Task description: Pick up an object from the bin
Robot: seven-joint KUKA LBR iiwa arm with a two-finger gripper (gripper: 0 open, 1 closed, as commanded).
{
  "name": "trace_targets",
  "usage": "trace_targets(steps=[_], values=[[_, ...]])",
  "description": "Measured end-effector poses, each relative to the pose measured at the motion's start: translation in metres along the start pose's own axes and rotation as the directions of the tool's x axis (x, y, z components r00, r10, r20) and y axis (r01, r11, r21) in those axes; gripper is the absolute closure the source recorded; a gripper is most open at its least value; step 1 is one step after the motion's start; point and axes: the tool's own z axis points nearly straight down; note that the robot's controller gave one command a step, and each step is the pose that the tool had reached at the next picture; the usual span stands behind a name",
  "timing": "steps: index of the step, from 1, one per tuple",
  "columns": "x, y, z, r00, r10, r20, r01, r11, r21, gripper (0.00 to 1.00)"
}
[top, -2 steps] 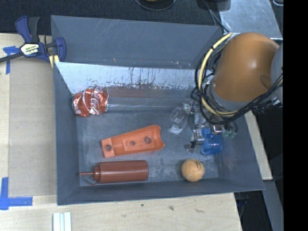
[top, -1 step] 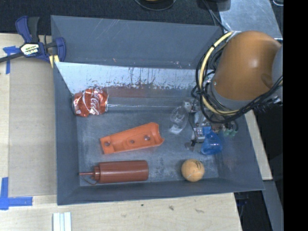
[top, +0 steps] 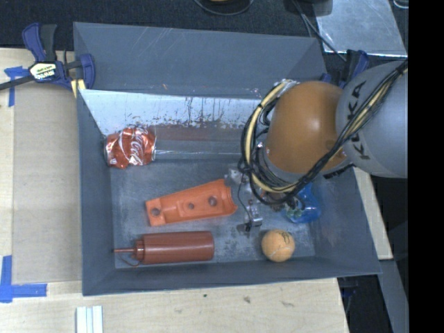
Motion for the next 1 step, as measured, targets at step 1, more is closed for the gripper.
trace_targets(steps=[1], values=[[0.0215,0.0493,-0.0097,0.986,0.164,0.004,-0.164,0.986,0.000,0.00]])
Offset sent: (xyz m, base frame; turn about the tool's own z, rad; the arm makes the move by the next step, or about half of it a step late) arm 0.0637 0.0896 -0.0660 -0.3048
